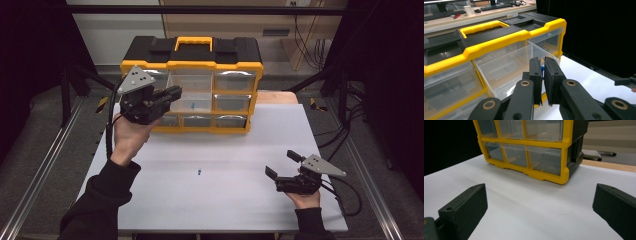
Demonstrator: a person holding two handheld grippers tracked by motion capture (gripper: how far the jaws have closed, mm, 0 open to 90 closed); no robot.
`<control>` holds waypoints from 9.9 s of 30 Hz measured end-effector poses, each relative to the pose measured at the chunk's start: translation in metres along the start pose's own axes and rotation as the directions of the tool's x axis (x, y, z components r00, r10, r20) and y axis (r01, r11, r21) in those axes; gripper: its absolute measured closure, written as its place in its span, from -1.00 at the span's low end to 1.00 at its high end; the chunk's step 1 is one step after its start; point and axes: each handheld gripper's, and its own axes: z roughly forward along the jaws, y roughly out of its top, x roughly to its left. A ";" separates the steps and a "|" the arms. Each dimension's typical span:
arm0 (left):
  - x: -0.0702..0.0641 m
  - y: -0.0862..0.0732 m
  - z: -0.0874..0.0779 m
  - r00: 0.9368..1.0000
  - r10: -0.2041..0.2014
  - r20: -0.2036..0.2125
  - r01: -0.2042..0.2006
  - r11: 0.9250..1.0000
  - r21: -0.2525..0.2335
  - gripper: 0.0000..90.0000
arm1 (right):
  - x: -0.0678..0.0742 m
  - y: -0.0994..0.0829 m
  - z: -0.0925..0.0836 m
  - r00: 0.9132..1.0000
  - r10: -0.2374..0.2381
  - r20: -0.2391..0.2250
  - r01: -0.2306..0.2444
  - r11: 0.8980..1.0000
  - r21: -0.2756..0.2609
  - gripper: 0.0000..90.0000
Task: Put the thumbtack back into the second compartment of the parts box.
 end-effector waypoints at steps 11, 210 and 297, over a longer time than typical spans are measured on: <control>0.014 0.005 0.028 0.999 0.003 -0.048 0.000 0.999 0.043 0.85 | 0.000 0.000 0.000 1.000 0.002 -0.001 -0.002 1.000 0.000 -0.99; -0.023 -0.182 0.043 0.987 -0.143 0.079 0.119 0.960 0.254 0.86 | -0.002 0.001 -0.001 1.000 -0.018 -0.011 0.018 1.000 -0.002 -0.99; 0.034 -0.075 -0.011 0.998 -0.055 -0.040 0.053 0.997 -0.048 -0.61 | -0.001 0.002 -0.001 1.000 0.007 -0.007 -0.008 1.000 -0.010 -0.99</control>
